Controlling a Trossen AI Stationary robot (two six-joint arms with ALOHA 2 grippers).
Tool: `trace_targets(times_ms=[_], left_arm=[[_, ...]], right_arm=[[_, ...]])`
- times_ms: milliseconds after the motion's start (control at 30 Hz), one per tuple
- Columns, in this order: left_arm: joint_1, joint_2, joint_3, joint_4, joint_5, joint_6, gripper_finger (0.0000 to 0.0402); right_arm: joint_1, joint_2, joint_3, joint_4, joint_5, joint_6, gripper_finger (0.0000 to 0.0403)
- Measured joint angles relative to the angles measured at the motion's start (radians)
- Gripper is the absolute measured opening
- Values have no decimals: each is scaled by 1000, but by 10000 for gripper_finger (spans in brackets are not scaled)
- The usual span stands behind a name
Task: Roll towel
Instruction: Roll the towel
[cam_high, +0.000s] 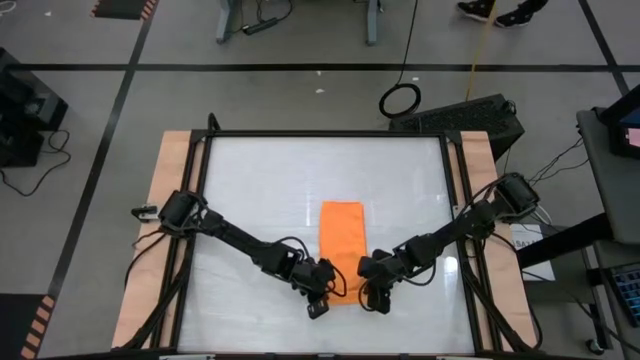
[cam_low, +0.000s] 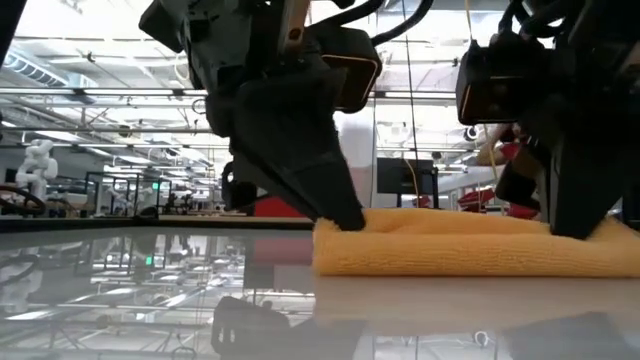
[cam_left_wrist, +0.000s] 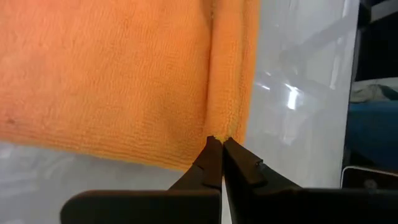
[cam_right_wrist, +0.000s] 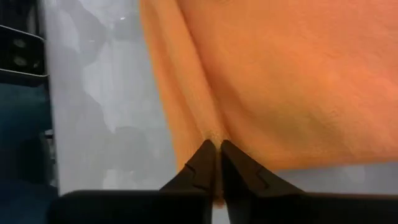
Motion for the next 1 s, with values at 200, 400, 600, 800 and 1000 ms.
trace_targets(times_ms=[200, 400, 600, 800, 1000], left_arm=[[-1, 0, -1, -49, 3, 7, 15], [-2, 0, -1, -95, -15, 7, 63], [-2, 0, -1, -97, -38, 5, 103], [0, 0, -1, -98, -46, 4, 115], [2, 0, -1, -97, -49, 4, 116]], right_arm=[[-11, 0, -1, -50, 38, -26, 89], [-16, -4, -1, -57, 37, -77, 163], [-17, -58, -3, -111, 63, -114, 182], [5, -170, -3, -130, 169, -243, 182], [35, -194, -2, -58, 198, -407, 182]])
